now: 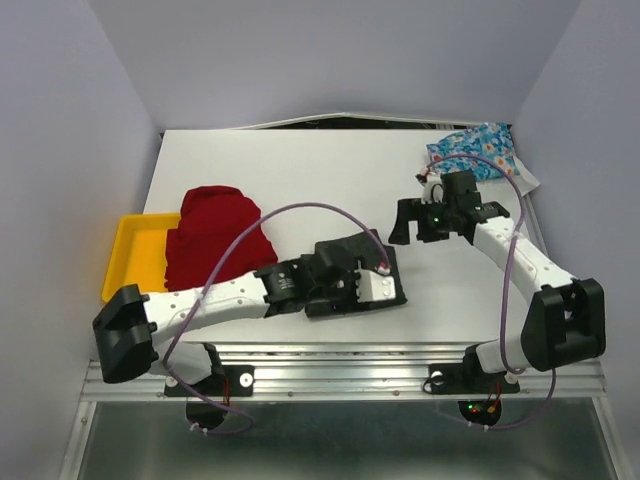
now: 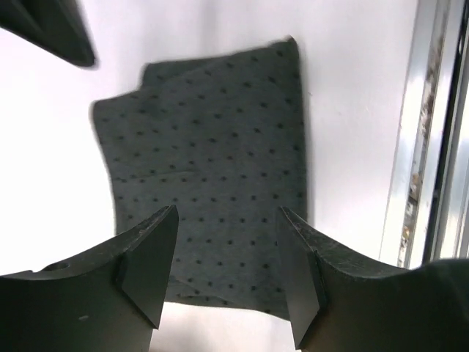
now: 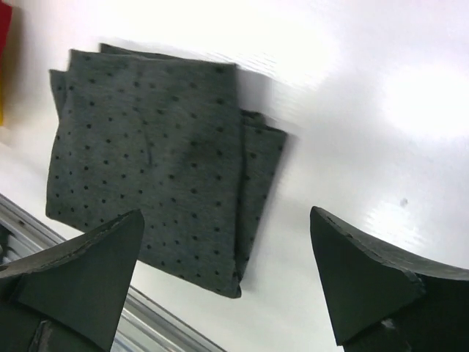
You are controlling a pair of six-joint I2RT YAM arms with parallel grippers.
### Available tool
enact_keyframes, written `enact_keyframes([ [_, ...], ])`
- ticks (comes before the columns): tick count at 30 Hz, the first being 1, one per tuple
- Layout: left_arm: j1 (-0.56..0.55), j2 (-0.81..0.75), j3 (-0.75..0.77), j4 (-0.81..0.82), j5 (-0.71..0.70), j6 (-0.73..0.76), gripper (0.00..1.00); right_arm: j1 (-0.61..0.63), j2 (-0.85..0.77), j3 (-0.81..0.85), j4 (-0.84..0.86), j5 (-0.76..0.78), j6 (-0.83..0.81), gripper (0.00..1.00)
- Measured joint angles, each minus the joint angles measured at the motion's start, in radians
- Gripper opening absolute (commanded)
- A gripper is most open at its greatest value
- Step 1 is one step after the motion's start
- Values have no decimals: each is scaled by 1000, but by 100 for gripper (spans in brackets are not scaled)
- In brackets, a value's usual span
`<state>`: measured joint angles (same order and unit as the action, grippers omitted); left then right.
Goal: Fold and stack the skirts
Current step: Neatly place the folded skirt to the corner
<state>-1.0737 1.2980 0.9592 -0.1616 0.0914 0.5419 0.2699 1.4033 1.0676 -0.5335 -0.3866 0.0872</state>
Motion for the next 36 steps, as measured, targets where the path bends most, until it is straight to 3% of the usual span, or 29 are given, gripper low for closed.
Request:
enact_keyframes([
  [6,-185,200,-24,16,-128,15,68,-217,13,-129,-14,-129,94,100],
  [13,-227,427,21,79,-228,10,66,-247,22,-227,-1,-280,177,100],
  [16,-227,447,36,122,-245,10,56,-247,22,-265,32,-320,206,100],
  [19,-223,475,36,148,-264,7,36,-247,25,-300,51,-351,218,100],
  [20,-218,483,36,156,-268,8,36,-247,30,-303,52,-356,217,100],
  [22,-208,484,35,167,-267,3,26,-247,50,-304,56,-366,203,100],
  [23,-200,484,35,174,-262,1,11,-247,70,-304,61,-375,195,100],
  [24,-192,484,35,180,-256,-2,6,-247,87,-304,63,-381,189,100],
  [26,-166,480,35,188,-236,-10,0,-247,130,-304,62,-398,176,100],
  [36,-67,390,35,179,-134,-13,0,-247,190,-319,148,-555,199,100],
])
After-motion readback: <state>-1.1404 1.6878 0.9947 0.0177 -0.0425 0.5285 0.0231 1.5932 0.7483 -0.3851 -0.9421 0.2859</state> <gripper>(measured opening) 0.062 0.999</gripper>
